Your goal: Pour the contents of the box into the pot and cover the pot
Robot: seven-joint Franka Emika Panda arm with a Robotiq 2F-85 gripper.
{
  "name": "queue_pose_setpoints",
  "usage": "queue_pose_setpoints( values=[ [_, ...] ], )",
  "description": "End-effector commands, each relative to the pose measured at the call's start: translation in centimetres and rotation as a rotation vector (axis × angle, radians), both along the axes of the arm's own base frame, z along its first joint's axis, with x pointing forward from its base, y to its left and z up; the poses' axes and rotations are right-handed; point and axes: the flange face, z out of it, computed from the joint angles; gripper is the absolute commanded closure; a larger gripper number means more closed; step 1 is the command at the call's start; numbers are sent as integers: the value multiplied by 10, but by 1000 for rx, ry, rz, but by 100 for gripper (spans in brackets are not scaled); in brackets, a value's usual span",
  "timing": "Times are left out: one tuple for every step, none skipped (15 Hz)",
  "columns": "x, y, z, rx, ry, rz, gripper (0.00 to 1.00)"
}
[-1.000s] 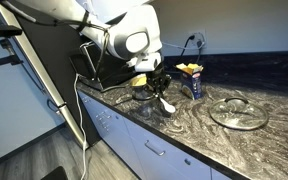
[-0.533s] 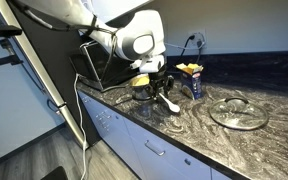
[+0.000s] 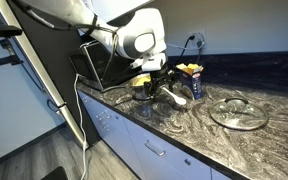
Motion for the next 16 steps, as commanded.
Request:
queue_pose_setpoints(
  values=[
    [0, 2, 0, -52, -22, 48, 0],
    [0, 3, -3, -70, -33, 65, 0],
    [1, 3, -5, -100, -49, 90, 0],
    [2, 3, -12, -116, -46, 112, 0],
    [2, 3, -20, -124, -46, 125, 0],
    [1, 3, -28, -125, -41, 128, 0],
    [0, 3, -37, -118, -33, 126, 0],
    [-1, 3, -45, -107, -29, 125, 0],
    [-1, 3, -52, -108, -26, 129, 0],
    [-1, 2, -55, -114, -46, 133, 0],
    [-1, 1, -56, -120, -74, 129, 0],
    [-1, 1, -54, -122, -104, 129, 0],
    [-1, 0, -51, -129, -137, 130, 0],
    [-1, 0, -48, -132, -170, 134, 0],
    [-2, -3, -42, -133, -206, 129, 0],
    [-3, -5, -36, -140, -240, 130, 0]
  ],
)
